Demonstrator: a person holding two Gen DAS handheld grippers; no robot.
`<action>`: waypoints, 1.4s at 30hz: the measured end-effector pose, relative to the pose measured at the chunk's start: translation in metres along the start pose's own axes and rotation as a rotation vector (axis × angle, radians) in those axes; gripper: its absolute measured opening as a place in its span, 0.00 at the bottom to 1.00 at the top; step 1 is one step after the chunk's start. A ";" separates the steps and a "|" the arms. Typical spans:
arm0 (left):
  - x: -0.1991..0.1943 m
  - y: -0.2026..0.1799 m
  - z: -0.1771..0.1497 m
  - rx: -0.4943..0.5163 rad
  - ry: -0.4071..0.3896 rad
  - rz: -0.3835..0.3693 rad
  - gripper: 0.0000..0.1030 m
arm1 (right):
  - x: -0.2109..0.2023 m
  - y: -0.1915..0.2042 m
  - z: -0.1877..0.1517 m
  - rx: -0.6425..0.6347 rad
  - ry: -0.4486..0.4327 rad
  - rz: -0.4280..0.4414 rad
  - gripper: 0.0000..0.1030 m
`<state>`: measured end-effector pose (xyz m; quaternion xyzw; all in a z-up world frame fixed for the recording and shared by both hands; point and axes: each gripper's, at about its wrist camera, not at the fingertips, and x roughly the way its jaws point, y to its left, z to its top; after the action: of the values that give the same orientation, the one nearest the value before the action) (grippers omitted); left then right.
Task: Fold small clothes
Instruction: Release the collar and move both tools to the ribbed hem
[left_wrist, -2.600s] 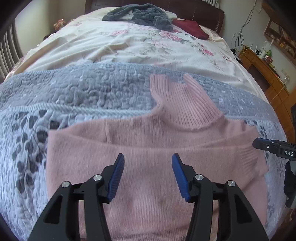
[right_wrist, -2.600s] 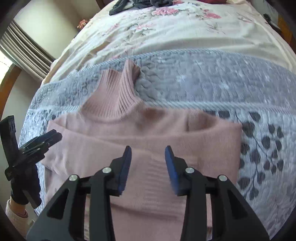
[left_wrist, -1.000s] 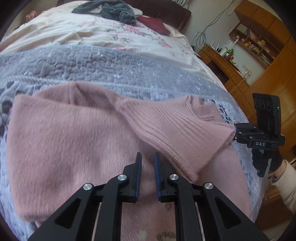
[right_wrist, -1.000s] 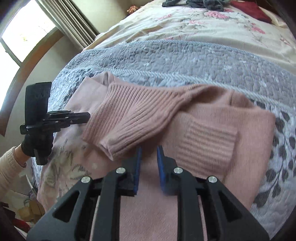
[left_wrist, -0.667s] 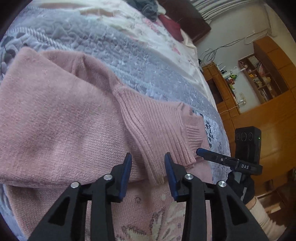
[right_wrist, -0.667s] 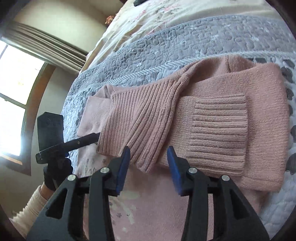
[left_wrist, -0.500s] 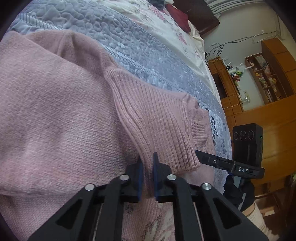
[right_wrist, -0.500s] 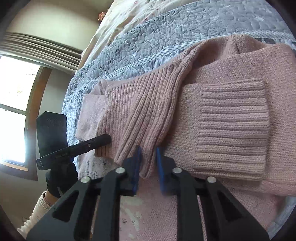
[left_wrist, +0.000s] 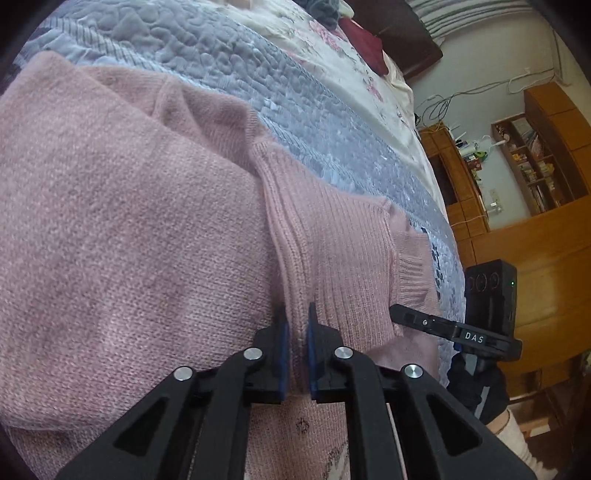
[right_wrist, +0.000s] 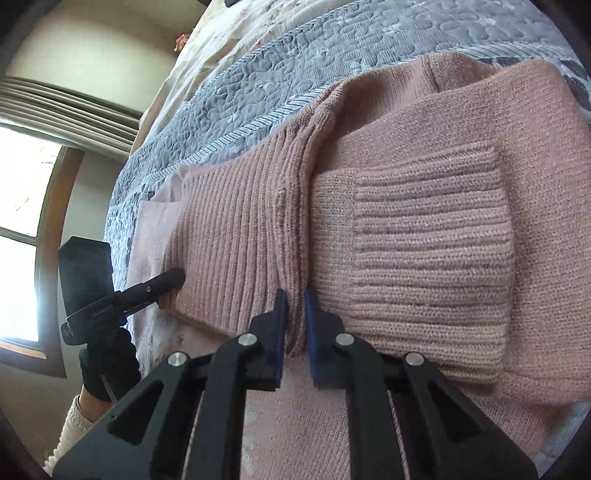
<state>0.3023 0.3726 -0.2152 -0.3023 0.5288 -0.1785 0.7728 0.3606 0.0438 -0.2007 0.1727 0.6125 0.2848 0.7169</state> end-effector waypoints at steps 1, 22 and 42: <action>-0.002 -0.004 -0.002 0.005 -0.010 0.025 0.10 | -0.001 0.001 -0.001 -0.005 -0.003 -0.004 0.09; -0.185 -0.049 -0.289 0.066 -0.182 0.548 0.46 | -0.179 0.032 -0.303 0.015 -0.245 -0.187 0.26; -0.280 -0.097 -0.386 0.058 -0.290 0.548 0.51 | -0.256 0.059 -0.399 0.050 -0.382 -0.122 0.30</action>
<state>-0.1567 0.3587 -0.0524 -0.1487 0.4695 0.0665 0.8678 -0.0630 -0.1095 -0.0418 0.2038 0.4815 0.1876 0.8315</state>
